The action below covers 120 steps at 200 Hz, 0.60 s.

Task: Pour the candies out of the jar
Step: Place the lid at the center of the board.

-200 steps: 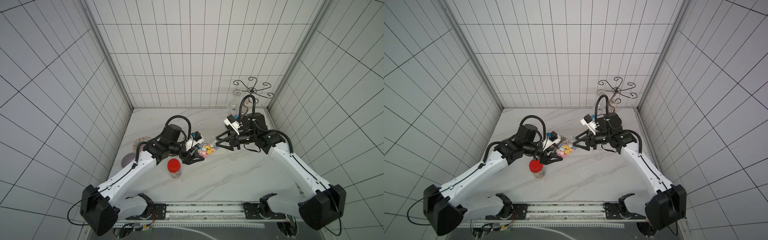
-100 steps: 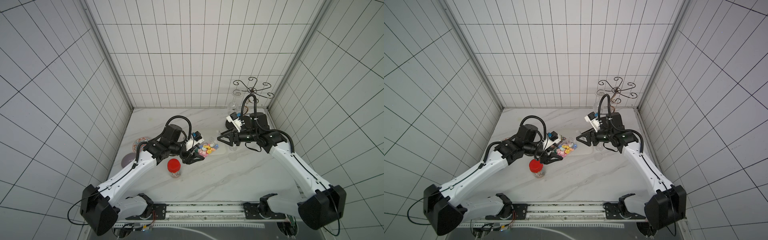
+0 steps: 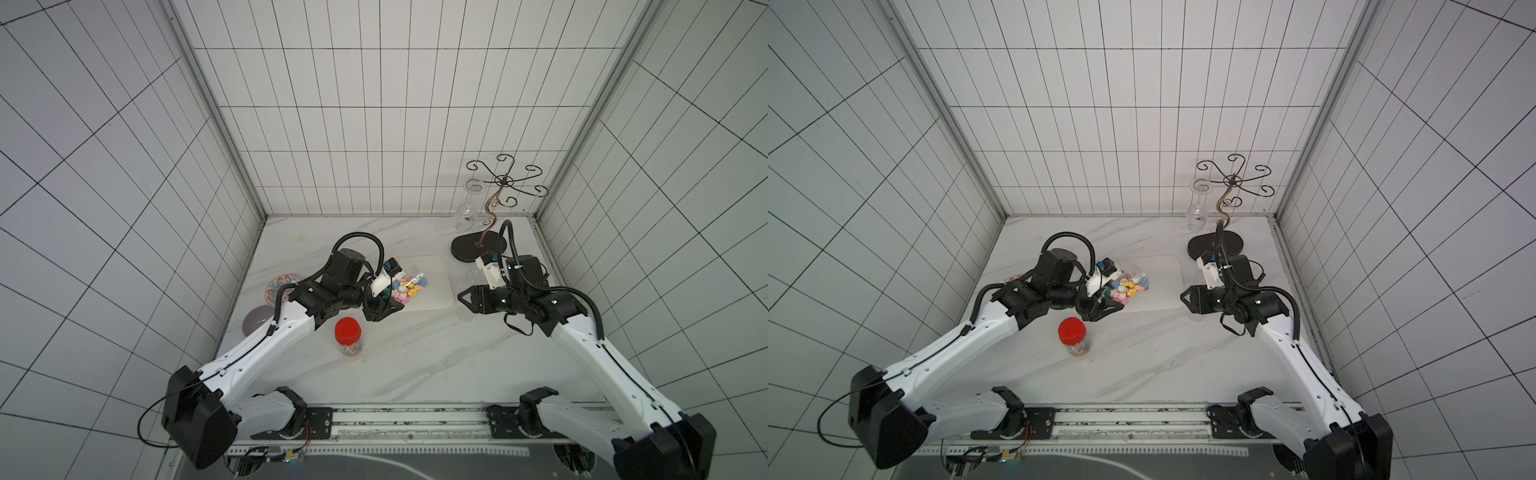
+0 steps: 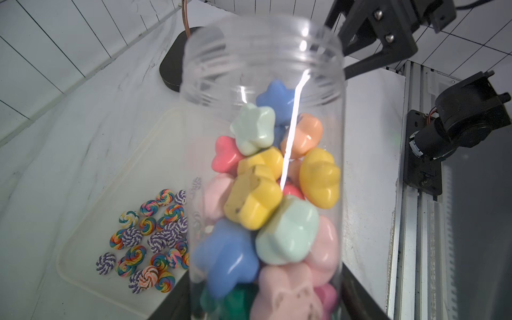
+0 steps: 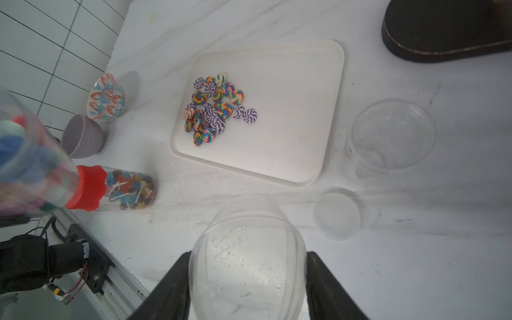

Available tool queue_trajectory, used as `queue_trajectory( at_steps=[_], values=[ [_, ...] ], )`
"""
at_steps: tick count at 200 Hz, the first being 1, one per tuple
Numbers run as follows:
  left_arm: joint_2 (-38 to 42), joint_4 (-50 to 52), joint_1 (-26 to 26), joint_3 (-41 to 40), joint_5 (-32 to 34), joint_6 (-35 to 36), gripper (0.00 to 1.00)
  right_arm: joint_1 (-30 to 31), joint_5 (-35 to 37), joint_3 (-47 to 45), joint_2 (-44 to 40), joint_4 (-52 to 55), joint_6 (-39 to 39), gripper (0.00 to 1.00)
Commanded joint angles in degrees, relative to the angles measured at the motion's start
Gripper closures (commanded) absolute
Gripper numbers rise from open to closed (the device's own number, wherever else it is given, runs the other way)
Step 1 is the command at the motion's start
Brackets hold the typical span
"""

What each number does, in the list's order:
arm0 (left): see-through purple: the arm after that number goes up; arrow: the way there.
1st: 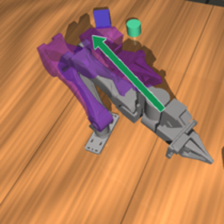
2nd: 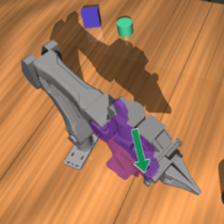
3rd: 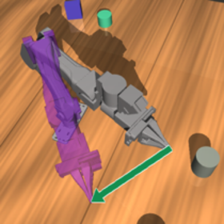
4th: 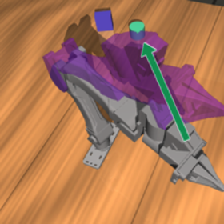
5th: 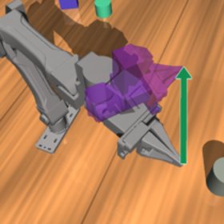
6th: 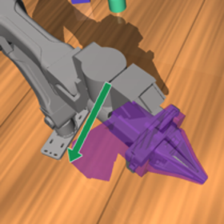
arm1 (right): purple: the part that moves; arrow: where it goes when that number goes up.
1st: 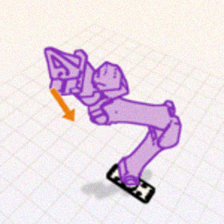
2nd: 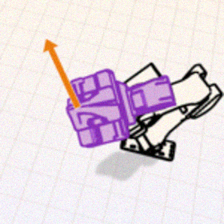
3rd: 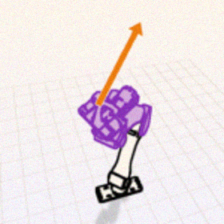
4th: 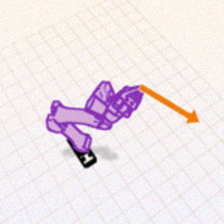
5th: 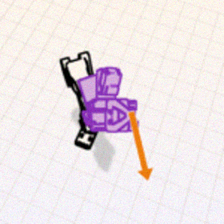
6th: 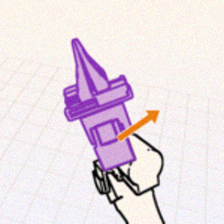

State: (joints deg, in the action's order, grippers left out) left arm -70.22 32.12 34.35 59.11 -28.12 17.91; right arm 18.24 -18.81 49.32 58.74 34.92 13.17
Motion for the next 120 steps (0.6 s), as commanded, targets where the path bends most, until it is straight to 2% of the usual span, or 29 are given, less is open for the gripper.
queue_trajectory(
  at_steps=[1,28,47,76,120],
  values=[
    [0.0,-4.3,0.0,0.0,0.5,-0.5,0.48,-0.3,3.4,-7.9,-1.7,1.2,4.3,0.40],
    [0.0,-4.2,0.0,0.0,0.7,-0.5,0.48,-0.1,3.7,-14.3,-4.3,-1.0,8.1,0.40],
    [-0.1,-4.2,0.0,0.0,0.7,-0.5,0.48,2.3,7.9,-14.3,-4.9,-1.0,10.8,0.39],
    [-0.4,-4.1,0.0,0.3,0.7,-0.7,0.48,5.1,10.1,-15.0,-0.6,-1.5,13.7,0.38],
    [0.0,-3.7,0.0,0.1,1.1,-0.6,0.48,9.6,12.4,-19.9,3.2,-9.9,18.9,0.38]
  ],
)
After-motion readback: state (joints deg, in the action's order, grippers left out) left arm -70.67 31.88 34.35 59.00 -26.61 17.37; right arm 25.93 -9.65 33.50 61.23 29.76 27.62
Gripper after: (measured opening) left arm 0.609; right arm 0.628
